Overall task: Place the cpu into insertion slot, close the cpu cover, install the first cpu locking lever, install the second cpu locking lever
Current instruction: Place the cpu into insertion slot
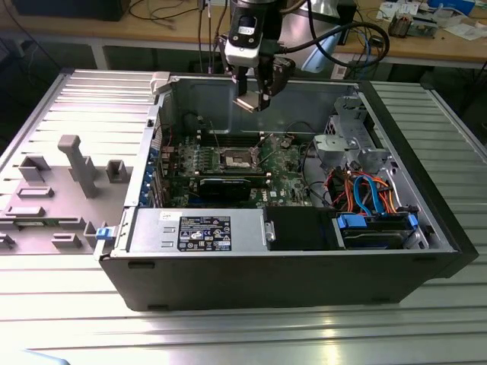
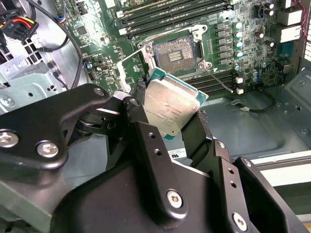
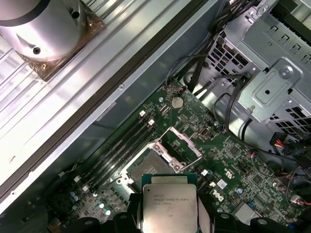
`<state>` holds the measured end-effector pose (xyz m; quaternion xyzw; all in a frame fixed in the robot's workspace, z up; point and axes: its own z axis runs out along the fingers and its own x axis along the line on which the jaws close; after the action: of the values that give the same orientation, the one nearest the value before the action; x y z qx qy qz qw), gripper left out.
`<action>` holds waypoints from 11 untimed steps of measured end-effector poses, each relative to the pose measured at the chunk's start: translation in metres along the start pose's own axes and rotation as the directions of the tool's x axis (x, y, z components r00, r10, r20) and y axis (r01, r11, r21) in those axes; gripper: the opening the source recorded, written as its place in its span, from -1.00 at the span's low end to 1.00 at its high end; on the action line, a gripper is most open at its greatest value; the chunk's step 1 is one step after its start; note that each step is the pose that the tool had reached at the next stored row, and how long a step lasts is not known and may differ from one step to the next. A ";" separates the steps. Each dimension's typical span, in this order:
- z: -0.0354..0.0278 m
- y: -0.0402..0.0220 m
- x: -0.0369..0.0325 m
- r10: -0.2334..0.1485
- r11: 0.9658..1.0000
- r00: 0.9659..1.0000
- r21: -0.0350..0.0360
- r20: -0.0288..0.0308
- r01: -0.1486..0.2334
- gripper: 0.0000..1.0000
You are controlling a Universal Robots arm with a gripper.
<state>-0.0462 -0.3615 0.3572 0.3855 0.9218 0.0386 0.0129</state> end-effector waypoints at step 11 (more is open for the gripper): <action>0.0001 -0.0001 0.0000 0.002 1.000 1.000 0.000 0.000 -0.002 0.09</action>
<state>-0.0462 -0.3615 0.3572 0.3864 0.9214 0.0386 0.0129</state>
